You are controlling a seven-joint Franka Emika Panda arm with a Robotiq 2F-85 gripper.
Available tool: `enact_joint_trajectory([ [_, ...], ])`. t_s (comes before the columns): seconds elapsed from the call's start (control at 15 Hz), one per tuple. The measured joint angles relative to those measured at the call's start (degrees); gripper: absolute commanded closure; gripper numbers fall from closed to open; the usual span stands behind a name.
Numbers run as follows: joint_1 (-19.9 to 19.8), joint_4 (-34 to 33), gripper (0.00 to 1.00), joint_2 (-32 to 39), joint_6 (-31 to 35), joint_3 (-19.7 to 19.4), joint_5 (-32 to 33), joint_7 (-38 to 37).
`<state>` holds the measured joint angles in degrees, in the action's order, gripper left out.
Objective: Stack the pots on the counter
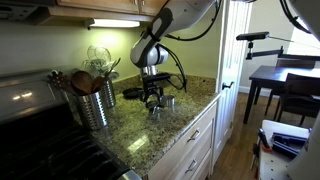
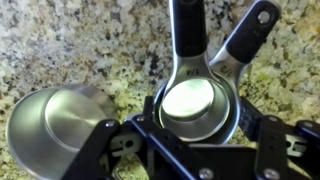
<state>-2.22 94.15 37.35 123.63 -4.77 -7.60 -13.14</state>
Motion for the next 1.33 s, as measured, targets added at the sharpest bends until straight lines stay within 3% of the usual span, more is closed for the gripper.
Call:
enact_joint_trajectory([
  [1.33,-0.38,0.63,0.46,-3.84,-0.14,-5.8,6.46,-6.1],
])
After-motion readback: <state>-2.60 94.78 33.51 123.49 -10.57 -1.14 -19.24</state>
